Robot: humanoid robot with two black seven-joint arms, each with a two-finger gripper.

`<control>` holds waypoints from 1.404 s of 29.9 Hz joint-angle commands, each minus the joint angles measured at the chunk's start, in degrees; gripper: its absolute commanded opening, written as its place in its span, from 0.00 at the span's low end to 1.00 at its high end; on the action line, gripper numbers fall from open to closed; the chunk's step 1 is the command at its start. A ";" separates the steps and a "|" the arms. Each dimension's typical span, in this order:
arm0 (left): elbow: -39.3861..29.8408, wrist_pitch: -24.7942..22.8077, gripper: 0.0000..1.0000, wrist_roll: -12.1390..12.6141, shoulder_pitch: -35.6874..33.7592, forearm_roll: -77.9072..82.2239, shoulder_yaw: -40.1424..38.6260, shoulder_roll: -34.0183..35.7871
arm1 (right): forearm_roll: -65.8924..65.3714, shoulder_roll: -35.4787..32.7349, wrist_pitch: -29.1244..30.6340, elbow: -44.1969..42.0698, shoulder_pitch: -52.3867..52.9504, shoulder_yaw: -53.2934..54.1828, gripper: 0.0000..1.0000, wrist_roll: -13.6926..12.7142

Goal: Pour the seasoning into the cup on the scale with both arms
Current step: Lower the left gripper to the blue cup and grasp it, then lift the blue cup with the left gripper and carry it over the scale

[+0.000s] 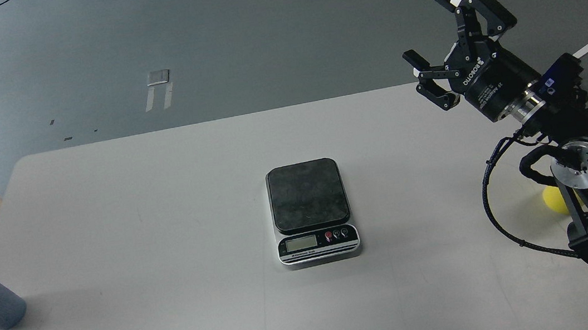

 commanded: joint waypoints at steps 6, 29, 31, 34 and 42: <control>0.00 0.00 0.27 0.00 -0.08 0.15 -0.04 0.00 | -0.10 0.00 0.00 -0.05 0.00 0.00 1.00 -0.09; 0.00 0.00 0.05 0.00 -0.08 0.24 -0.04 0.00 | -0.19 -0.09 -0.09 -0.14 0.00 0.09 1.00 0.00; 0.00 0.00 0.01 0.00 -0.08 0.24 -0.04 0.00 | -0.19 -0.09 -0.09 -0.23 0.00 0.09 1.00 0.00; 0.00 0.00 0.00 0.00 -0.16 0.24 -0.04 0.00 | -0.28 -0.09 -0.09 -0.23 0.00 0.09 1.00 0.00; 0.00 0.00 0.00 0.00 -0.17 0.24 -0.04 0.35 | -0.28 0.09 -0.09 -0.40 0.00 0.09 1.00 0.00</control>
